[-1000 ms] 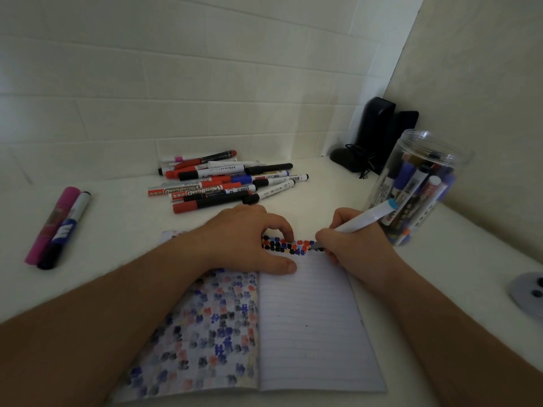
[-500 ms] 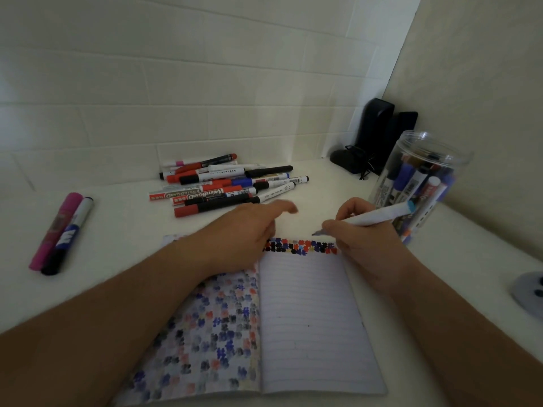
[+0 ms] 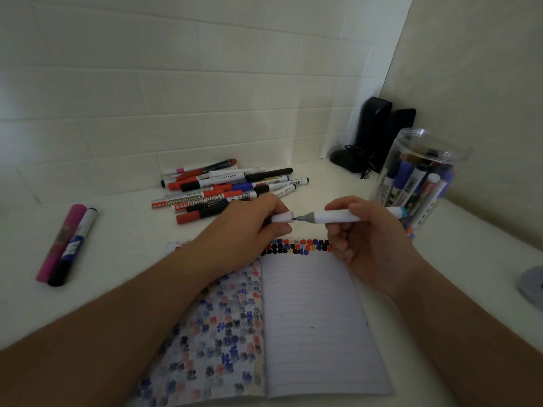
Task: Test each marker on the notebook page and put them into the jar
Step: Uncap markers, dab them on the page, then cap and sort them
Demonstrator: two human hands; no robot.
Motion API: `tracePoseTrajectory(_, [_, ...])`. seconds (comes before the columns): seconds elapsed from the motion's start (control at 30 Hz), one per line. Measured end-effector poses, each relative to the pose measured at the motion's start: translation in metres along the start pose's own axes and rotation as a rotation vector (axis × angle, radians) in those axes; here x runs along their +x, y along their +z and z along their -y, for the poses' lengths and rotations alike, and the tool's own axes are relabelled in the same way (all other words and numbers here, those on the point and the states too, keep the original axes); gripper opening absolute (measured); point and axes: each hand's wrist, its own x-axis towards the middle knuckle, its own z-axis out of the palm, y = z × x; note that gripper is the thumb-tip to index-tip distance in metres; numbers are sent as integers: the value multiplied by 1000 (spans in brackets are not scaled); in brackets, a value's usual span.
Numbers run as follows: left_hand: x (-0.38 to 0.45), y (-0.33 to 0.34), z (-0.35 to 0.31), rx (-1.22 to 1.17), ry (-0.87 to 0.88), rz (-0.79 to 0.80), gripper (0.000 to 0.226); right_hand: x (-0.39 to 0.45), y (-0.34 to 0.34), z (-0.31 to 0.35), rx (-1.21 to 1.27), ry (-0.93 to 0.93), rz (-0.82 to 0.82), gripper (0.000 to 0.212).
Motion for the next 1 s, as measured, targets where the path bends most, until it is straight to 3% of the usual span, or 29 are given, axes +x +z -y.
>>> tracePoseTrajectory(0.27, [0,1,0,-8,18,1,10,1,1,0,-13,27,-63,21])
tracePoseTrajectory(0.33, [0,1,-1,6,24,5,10,2,2,-1,-82,17,-82,10])
tracePoseTrajectory(0.5, [1,0,-2,112,86,-9,23,0,7,-6,-332,-46,-87,10])
tracePoseTrajectory(0.67, [0,-2,-4,-19,61,-107,24,-2,14,-7,-234,-76,-99,12])
tracePoseTrajectory(0.8, [1,-2,-3,24,55,-147,25,-1,21,-7,-245,-108,-102,11])
tracePoseTrajectory(1.0, [-5,-2,-6,90,69,-34,25,3,27,-11,-459,-163,-93,13])
